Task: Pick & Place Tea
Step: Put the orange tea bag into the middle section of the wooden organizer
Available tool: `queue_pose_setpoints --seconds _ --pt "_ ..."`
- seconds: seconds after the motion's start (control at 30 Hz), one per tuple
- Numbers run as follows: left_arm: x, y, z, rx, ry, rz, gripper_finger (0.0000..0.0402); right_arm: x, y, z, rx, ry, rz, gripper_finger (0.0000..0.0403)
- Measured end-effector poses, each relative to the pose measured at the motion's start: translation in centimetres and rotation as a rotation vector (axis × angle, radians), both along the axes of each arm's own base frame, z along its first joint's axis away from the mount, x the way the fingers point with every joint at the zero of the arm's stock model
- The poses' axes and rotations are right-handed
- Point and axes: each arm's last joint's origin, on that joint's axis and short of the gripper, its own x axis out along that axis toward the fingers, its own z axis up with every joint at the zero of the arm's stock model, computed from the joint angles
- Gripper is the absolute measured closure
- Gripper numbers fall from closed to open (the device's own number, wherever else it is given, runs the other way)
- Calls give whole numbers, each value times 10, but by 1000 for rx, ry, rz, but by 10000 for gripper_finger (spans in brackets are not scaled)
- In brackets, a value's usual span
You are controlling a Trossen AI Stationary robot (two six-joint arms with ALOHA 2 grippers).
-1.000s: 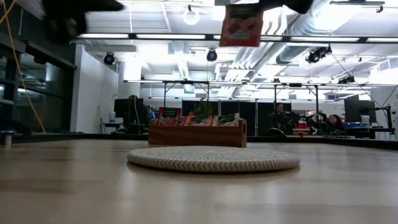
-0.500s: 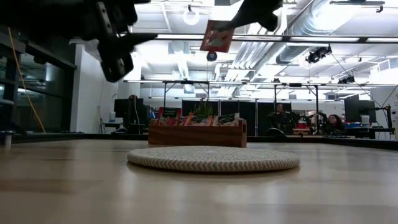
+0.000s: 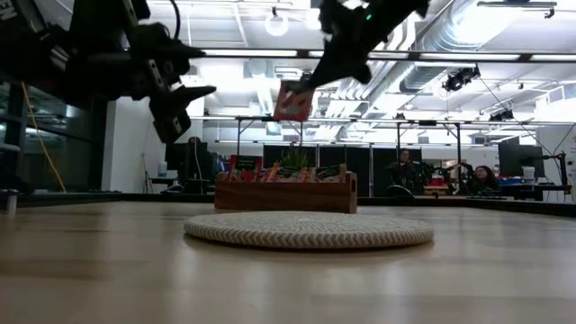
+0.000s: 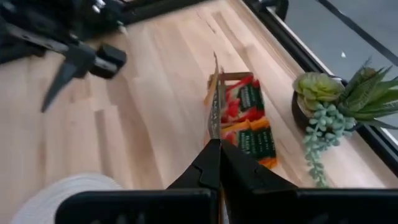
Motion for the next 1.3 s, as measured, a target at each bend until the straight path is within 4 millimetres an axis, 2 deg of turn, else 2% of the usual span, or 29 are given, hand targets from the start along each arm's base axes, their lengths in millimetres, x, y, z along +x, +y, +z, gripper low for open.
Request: queue_pose_setpoints --seconds 0.23,0.37,0.8,1.1,1.3 --pt "-13 20 -2 21 -12 6 205 34 -25 -19 -24 61 40 403" --pt "-17 27 1 24 -30 -34 205 46 -34 -31 -19 99 17 403" --pt "-29 49 8 29 -60 -82 205 53 -39 -66 34 190 -48 403" --pt "-35 59 8 22 -55 -125 205 52 -42 -68 40 195 -98 403" --pt "-36 60 8 23 -55 -140 205 56 -41 -80 65 233 -112 403"
